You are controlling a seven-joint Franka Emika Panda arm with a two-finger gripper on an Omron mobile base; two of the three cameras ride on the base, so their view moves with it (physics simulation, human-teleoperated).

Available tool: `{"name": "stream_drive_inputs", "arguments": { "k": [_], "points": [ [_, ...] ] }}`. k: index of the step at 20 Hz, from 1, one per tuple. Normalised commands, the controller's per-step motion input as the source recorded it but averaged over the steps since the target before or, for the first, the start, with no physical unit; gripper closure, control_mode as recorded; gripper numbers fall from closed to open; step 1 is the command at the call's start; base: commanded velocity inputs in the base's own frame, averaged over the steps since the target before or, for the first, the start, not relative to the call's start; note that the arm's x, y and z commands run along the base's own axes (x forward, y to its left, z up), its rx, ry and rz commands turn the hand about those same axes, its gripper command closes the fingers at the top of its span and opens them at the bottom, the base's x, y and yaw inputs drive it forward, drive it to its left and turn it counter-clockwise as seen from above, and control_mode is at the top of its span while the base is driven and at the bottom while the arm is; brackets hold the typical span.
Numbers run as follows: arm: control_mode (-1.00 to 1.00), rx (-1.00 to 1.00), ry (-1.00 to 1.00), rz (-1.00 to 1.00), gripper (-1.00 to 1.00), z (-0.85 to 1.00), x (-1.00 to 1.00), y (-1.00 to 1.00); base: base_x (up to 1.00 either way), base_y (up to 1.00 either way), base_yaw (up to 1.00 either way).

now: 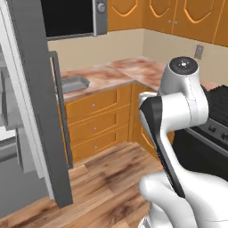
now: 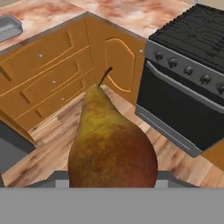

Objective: Pick the apple and pear from the fridge and place them inside the tupperware on the counter.

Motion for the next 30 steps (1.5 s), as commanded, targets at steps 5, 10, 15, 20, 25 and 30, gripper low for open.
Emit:
{"name": "stream_drive_inputs", "arguments": {
  "k": [5,10,15,20,25,30],
  "points": [
    [1.00,0.00,0.00,0.00,1.00,0.00,0.00,0.00,0.70,-0.61,0.63],
    [1.00,0.00,0.00,0.00,1.00,0.00,0.00,0.00,0.79,-0.44,0.47],
    [1.00,0.00,0.00,0.00,1.00,0.00,0.00,0.00,0.82,-0.35,0.24],
    [1.00,0.00,0.00,0.00,1.00,0.00,0.00,0.00,0.81,-0.32,0.04],
    [1.00,0.00,0.00,0.00,1.00,0.00,0.00,0.00,0.73,-0.31,0.00],
    [1.00,0.00,0.00,0.00,1.00,0.00,0.00,0.00,0.75,-0.15,0.00]
  ]
}}
